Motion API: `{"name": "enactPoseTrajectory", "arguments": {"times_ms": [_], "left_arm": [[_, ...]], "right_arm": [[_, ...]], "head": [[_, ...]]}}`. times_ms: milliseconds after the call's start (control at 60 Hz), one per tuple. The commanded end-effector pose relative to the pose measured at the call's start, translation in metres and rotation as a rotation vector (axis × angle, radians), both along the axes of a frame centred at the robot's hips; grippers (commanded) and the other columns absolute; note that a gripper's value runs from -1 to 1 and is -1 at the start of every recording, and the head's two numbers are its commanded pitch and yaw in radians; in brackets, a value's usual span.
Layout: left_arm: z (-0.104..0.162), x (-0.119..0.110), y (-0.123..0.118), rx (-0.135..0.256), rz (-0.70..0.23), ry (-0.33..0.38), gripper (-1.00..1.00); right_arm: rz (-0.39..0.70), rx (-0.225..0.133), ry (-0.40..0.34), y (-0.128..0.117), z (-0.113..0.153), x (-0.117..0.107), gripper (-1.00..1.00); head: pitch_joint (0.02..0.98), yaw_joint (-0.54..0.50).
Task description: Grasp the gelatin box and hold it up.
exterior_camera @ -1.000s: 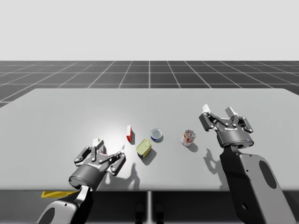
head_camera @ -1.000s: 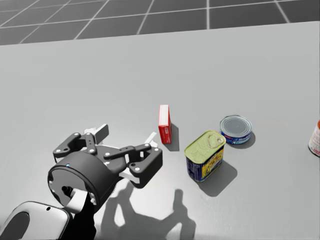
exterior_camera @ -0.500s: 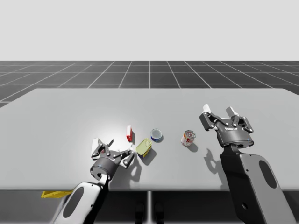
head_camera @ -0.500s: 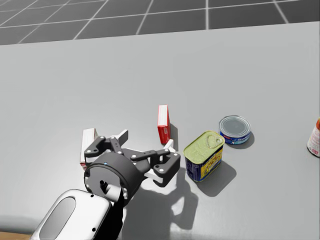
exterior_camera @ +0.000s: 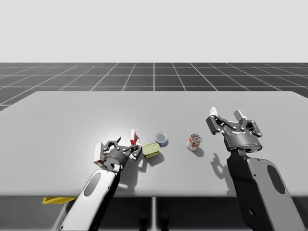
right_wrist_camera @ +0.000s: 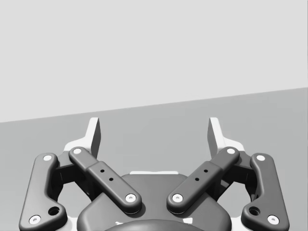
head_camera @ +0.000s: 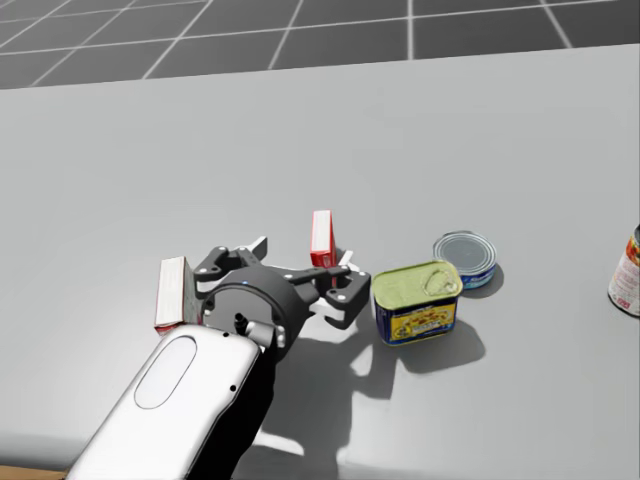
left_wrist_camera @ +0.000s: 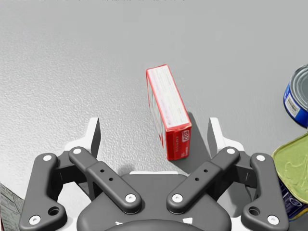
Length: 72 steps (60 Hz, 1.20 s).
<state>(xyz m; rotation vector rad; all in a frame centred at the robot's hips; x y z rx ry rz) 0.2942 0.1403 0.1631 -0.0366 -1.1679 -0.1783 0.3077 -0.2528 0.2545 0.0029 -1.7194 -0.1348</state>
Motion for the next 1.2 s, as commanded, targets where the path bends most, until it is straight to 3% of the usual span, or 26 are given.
{"name": "enactPoseTrajectory", "arguments": {"times_ms": [17, 267, 317, 333, 350, 367, 383, 433, 617, 817, 950, 1200], "left_arm": [[-0.012, 0.0068, -0.0043, -0.004, 0.013, 0.049, -1.0], [-0.0168, 0.0145, -0.0077, -0.022, 0.032, 0.074, -0.98], [-0.0177, 0.0152, -0.0077, -0.023, 0.037, 0.073, -0.65], [-0.0179, 0.0151, -0.0078, -0.023, 0.038, 0.071, -0.41], [-0.0181, 0.015, -0.0079, -0.021, 0.039, 0.068, -0.3], [-0.0184, 0.0149, -0.0078, -0.023, 0.039, 0.068, 0.31], [-0.0185, 0.0145, -0.008, -0.028, 0.039, 0.07, 0.79], [-0.0187, 0.0139, -0.0081, -0.029, 0.038, 0.067, 0.92], [-0.0186, 0.0118, -0.0083, -0.039, 0.028, 0.067, 1.0], [-0.0187, 0.0097, -0.0089, -0.038, 0.02, 0.063, 0.99], [-0.019, 0.0087, -0.0102, -0.035, 0.015, 0.064, 1.0], [-0.0093, 0.0073, -0.0094, -0.034, 0.0, 0.049, 1.0]], "right_arm": [[-0.003, -0.001, 0.0, -0.0007, 0.0001, 0.0003, -1.0], [-0.003, -0.002, 0.0, -0.0008, -0.0001, 0.0003, -1.0], [-0.003, -0.001, -0.001, -0.001, 0.0001, 0.0002, -1.0], [-0.003, -0.001, -0.001, -0.0011, 0.0001, 0.0003, -1.0], [-0.003, -0.001, -0.001, -0.0012, 0.0001, 0.0003, -1.0], [-0.004, 0.0, 0.0, -0.0013, 0.0001, 0.0004, -1.0], [-0.004, 0.0, 0.0, -0.0014, 0.0001, 0.0004, -1.0], [-0.004, 0.0, 0.0, -0.0014, 0.0001, 0.0004, -1.0], [-0.005, -0.001, 0.0, -0.0016, 0.0, 0.0006, -1.0], [-0.009, -0.001, 0.0, -0.0026, -0.0001, 0.0007, -1.0], [-0.01, 0.001, 0.0, -0.0036, -0.0001, 0.0007, -1.0], [-0.011, 0.001, 0.002, -0.0052, -0.0007, 0.0014, -1.0]], "head": [[0.783, 0.19], [0.779, 0.19], [0.778, 0.19], [0.778, 0.19], [0.778, 0.19], [0.777, 0.19], [0.776, 0.19], [0.774, 0.19], [0.724, 0.2], [0.525, 0.2], [0.448, 0.2], [0.419, 0.2]]}}
